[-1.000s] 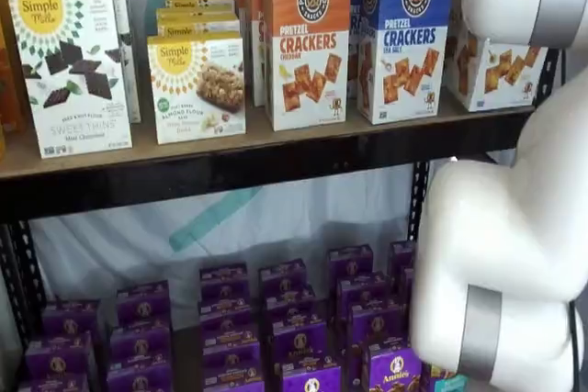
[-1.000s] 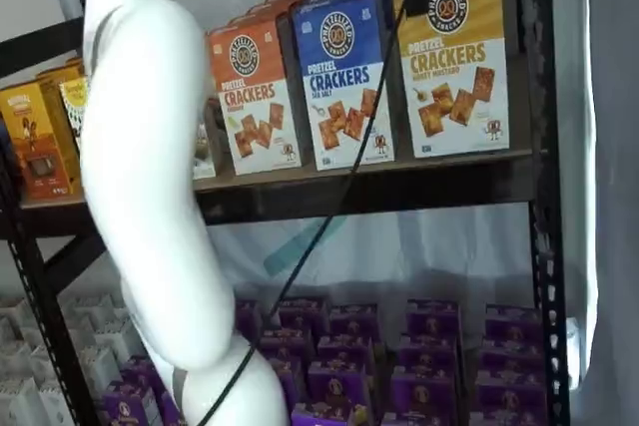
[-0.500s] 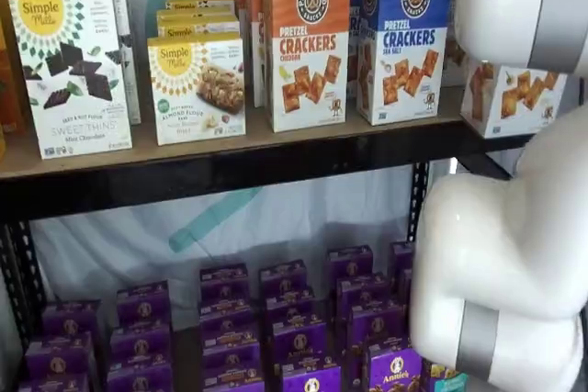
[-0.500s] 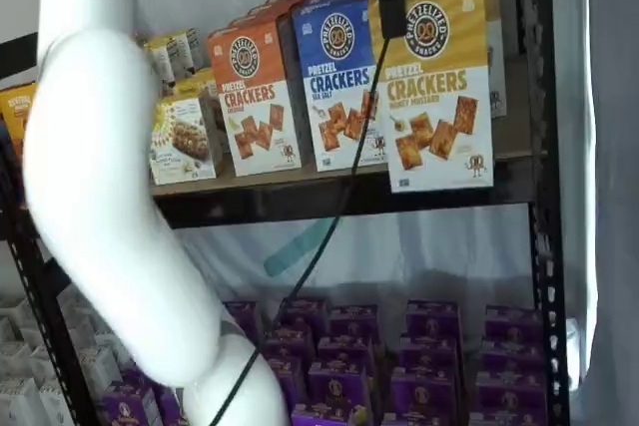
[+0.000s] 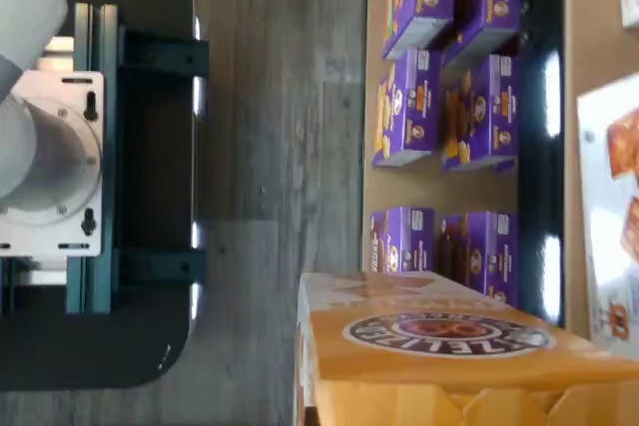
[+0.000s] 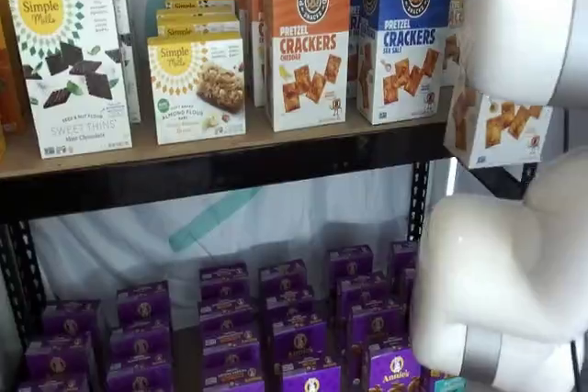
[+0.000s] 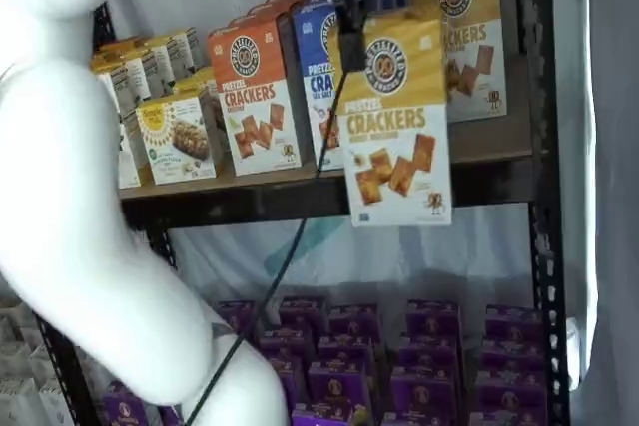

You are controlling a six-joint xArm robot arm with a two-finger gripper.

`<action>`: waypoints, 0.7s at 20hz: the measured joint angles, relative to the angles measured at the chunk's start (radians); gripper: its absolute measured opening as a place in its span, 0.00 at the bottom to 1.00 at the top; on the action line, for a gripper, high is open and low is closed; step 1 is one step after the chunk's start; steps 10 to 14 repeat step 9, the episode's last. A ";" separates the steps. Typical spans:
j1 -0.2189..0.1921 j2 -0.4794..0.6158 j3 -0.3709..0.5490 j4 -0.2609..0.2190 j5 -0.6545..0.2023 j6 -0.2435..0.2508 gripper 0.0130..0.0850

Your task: Retrieve the yellow and white box located on the top shelf, the sixth one from the left

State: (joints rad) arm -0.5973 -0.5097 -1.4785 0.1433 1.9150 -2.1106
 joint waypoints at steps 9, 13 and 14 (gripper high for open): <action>0.099 -0.057 0.076 -0.021 0.017 0.091 0.61; 0.099 -0.057 0.076 -0.021 0.017 0.091 0.61; 0.099 -0.057 0.076 -0.021 0.017 0.091 0.61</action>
